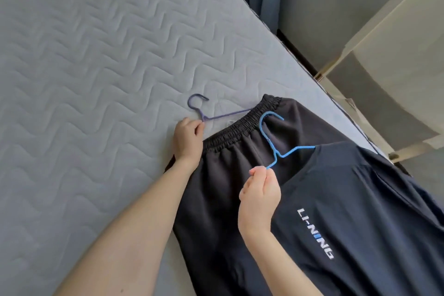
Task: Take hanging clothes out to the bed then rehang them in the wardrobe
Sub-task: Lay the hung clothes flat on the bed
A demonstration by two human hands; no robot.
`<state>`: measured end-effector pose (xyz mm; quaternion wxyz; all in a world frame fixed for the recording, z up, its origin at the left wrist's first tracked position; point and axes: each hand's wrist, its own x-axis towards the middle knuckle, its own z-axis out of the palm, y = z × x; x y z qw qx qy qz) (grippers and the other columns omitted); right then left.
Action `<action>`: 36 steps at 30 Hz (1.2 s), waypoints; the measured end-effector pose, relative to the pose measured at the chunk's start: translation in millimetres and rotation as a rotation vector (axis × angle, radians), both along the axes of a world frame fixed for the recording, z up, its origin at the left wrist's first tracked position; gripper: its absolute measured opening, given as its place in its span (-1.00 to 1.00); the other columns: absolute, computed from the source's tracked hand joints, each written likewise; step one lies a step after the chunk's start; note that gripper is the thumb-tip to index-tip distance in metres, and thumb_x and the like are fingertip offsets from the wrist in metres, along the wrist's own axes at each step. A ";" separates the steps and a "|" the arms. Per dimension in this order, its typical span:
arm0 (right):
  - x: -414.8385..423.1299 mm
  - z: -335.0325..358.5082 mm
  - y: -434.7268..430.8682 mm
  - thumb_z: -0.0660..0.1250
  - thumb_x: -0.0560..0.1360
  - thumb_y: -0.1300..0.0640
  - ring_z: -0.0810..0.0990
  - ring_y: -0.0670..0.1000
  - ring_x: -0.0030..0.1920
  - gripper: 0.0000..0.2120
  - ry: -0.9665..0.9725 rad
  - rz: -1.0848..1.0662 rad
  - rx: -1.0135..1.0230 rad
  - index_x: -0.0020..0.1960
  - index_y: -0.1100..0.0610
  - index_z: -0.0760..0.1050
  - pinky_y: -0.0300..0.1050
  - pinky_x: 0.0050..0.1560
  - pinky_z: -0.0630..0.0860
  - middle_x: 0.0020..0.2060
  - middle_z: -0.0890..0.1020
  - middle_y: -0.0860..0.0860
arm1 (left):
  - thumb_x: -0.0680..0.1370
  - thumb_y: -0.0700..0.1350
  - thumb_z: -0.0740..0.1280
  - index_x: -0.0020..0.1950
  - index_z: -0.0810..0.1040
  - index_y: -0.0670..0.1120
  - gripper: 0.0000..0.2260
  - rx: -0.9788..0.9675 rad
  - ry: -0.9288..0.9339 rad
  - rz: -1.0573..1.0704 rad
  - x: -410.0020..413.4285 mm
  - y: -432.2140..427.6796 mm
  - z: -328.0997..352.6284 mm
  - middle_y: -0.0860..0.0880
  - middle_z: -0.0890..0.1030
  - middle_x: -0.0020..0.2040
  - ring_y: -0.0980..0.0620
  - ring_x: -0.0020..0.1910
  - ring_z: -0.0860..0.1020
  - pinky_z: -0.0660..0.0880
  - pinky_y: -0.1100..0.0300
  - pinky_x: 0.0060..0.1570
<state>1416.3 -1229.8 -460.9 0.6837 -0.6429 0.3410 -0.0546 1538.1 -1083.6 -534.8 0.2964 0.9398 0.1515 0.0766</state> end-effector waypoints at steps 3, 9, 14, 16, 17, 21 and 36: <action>1.0 -12.0 7.6 0.12 0.45 0.08 0.24 0.04 -0.38 -0.75 0.024 0.019 0.023 -0.39 -0.08 0.40 0.03 -0.30 0.25 -0.49 0.29 -0.05 | 0.54 -0.13 0.35 -0.08 0.70 -0.16 -0.84 0.087 -0.071 0.024 -1.7 -3.8 -6.4 -0.13 0.58 -0.22 -0.12 -0.15 0.50 0.38 0.11 -0.18; -3.0 25.8 4.2 0.09 0.56 0.30 0.18 -0.07 -0.51 -0.73 0.023 0.010 0.135 -0.29 0.13 0.32 -0.15 -0.47 0.18 -0.55 0.25 -0.10 | 0.55 -0.11 0.32 -0.13 0.63 -0.20 -0.81 0.015 0.054 -0.039 2.3 -3.6 14.1 -0.16 0.60 -0.14 -0.17 -0.08 0.52 0.36 0.10 -0.08; -26.3 101.8 -29.8 0.05 0.57 0.36 0.12 -0.08 -0.51 -0.70 -0.028 0.017 0.199 -0.31 0.14 0.26 -0.24 -0.53 0.12 -0.53 0.18 -0.09 | 0.59 -0.03 0.23 0.05 0.61 -0.14 -0.76 -0.125 0.098 -0.036 -28.4 -15.4 89.0 -0.09 0.60 0.01 -0.10 0.04 0.52 0.44 0.06 0.03; -45.3 142.6 -49.8 0.06 0.57 0.37 0.10 -0.07 -0.51 -0.68 -0.047 0.010 0.182 -0.32 0.12 0.22 -0.24 -0.53 0.11 -0.53 0.17 -0.09 | 0.60 -0.07 0.22 0.08 0.60 -0.12 -0.78 -0.173 0.031 -0.079 -57.9 -26.2 137.0 -0.07 0.61 0.00 -0.07 0.02 0.53 0.46 0.08 0.04; -57.3 165.3 -60.7 0.06 0.56 0.37 0.10 -0.06 -0.50 -0.69 -0.056 0.011 0.166 -0.32 0.13 0.21 -0.24 -0.52 0.10 -0.52 0.16 -0.08 | 0.61 -0.08 0.22 0.09 0.60 -0.12 -0.79 -0.191 0.001 -0.116 -76.6 -32.3 161.6 -0.06 0.62 0.00 -0.06 0.01 0.54 0.46 0.10 0.05; -129.1 261.7 -104.1 0.08 0.56 0.36 0.08 -0.04 -0.47 -0.73 -0.079 0.008 0.110 -0.29 0.16 0.23 -0.22 -0.51 0.07 -0.47 0.13 0.00 | 0.61 -0.10 0.20 0.16 0.61 -0.12 -0.75 -0.263 -0.044 -0.297 -173.7 -58.9 265.2 -0.02 0.64 0.05 0.00 0.06 0.57 0.47 0.14 0.13; -516.0 455.5 -207.4 0.06 0.58 0.28 0.14 -0.11 -0.52 -0.69 -0.312 -0.009 0.055 -0.32 0.09 0.29 -0.29 -0.52 0.06 -0.52 0.20 -0.10 | 0.59 -0.02 0.17 0.09 0.63 -0.09 -0.72 -0.323 0.122 -0.157 -653.5 -105.5 425.2 0.02 0.63 0.01 0.04 0.06 0.56 0.45 0.19 0.06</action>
